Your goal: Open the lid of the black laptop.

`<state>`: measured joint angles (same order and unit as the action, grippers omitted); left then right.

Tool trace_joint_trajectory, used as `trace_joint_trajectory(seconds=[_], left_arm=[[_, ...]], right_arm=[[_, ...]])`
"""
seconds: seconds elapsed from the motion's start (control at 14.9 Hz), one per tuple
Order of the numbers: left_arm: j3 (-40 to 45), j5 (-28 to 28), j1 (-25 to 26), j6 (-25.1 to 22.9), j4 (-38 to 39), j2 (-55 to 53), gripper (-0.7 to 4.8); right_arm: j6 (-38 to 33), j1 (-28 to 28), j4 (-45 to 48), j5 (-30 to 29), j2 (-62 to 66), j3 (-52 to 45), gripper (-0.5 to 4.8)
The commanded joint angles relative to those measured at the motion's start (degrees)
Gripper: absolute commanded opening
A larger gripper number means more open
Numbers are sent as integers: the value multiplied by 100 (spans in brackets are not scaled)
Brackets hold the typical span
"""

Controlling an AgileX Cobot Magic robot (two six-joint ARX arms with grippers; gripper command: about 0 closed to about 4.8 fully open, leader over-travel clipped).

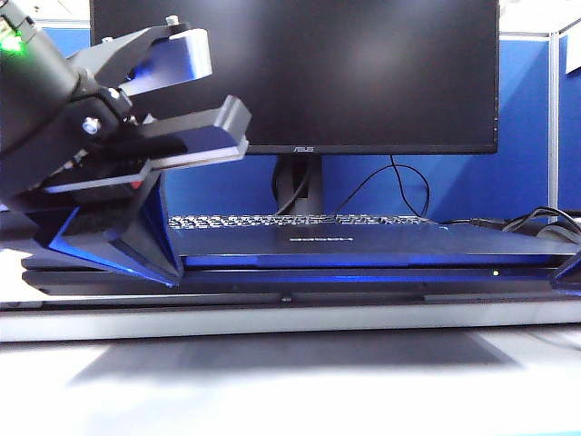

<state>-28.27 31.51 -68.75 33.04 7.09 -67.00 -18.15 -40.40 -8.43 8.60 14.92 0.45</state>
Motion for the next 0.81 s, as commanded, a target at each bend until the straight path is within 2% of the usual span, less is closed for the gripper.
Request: trace_joint_trajectory(seconds=[0.07, 0.4, 0.81], left_arm=[[-7, 15, 4, -13, 20, 7, -5], [-7, -63, 0, -24, 254, 7, -5], [-7, 81, 17, -24, 245, 7, -5]], right_arm=[[17, 0, 166, 26, -2, -13, -6], [22, -4, 94, -173, -2, 76, -6], [90, 2, 94, -59, -2, 127, -6]])
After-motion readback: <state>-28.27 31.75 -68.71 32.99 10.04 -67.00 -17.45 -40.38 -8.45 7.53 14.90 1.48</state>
